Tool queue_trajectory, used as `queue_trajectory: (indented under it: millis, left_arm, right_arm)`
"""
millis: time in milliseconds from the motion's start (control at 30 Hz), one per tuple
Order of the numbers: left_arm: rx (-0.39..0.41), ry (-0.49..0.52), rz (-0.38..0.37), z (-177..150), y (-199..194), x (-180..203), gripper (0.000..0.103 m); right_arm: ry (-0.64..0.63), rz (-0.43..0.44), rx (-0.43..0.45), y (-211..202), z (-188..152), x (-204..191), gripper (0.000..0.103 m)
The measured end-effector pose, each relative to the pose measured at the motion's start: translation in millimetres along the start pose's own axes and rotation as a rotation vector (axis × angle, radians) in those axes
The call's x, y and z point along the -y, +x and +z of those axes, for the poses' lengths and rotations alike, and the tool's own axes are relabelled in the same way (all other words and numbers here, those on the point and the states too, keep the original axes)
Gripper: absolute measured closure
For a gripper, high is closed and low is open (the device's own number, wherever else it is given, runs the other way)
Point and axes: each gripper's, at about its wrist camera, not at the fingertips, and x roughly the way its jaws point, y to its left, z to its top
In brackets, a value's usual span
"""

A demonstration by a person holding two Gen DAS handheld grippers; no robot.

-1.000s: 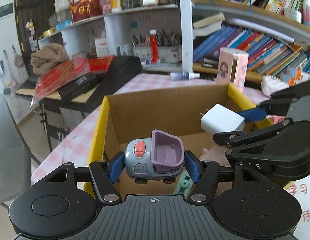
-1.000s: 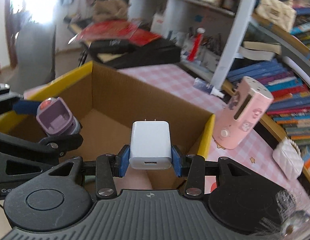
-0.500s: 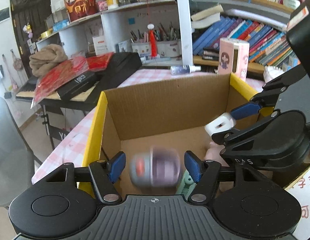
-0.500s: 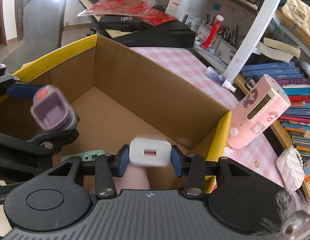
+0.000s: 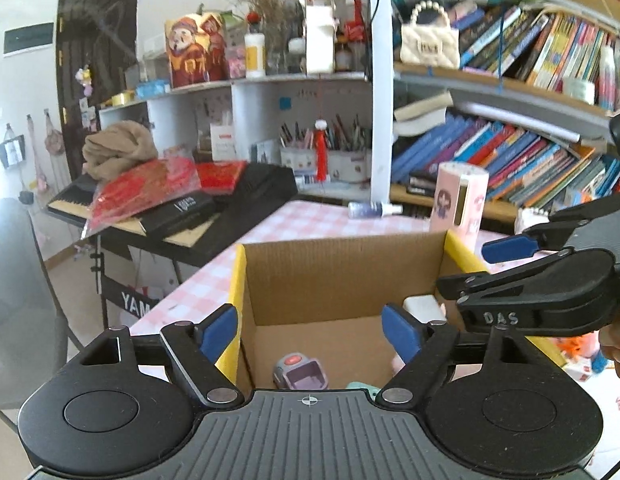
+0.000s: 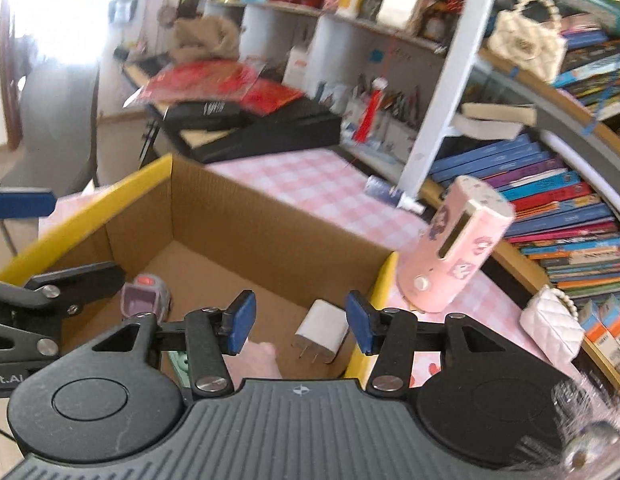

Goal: Organize objects
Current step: 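Withdraw both open tools up out of the yellow box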

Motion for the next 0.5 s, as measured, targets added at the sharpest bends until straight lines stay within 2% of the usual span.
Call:
queue_trajectory:
  millis: [267, 500]
  left_arm:
    - [0.040, -0.014, -0.014, -10, -36, -8, 0.020]
    - [0.020, -0.019, -0.021, -32, -64, -15, 0.019]
  right_arm:
    - [0.125, -0.074, 0.079, -52, -12, 0, 0.055]
    - [0.209, -0.134, 0.102, -94, -43, -12, 0.055]
